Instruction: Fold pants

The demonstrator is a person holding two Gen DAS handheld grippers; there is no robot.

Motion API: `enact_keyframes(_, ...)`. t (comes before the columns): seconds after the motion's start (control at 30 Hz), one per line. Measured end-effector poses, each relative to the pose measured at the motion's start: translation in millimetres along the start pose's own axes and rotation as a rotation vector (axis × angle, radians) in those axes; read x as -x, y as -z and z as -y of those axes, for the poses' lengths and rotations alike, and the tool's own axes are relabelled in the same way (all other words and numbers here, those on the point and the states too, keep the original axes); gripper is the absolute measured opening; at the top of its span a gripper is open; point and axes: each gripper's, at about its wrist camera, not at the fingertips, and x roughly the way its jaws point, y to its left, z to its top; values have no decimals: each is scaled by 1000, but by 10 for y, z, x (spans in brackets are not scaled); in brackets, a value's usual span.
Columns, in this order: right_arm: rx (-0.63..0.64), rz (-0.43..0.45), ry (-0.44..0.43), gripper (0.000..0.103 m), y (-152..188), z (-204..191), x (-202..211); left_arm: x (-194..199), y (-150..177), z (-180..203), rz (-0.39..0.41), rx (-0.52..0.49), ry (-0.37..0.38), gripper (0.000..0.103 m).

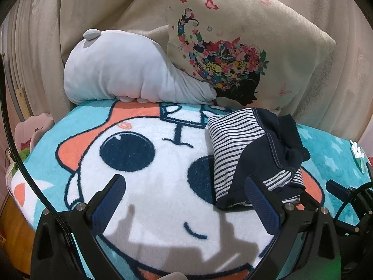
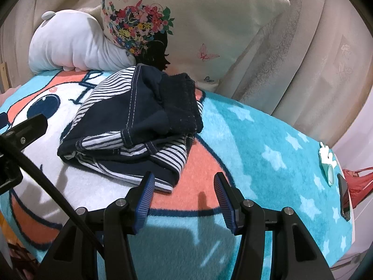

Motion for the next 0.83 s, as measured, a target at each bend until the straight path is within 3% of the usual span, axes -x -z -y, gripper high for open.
enact_keyframes(0.53, -1, 8, -3, 56, 8, -7, 18, -16, 33, 9, -7, 4, 10, 102)
enact_keyframes(0.83, -4, 6, -9, 57, 30, -33, 33, -2, 38, 4, -7, 3, -25, 102)
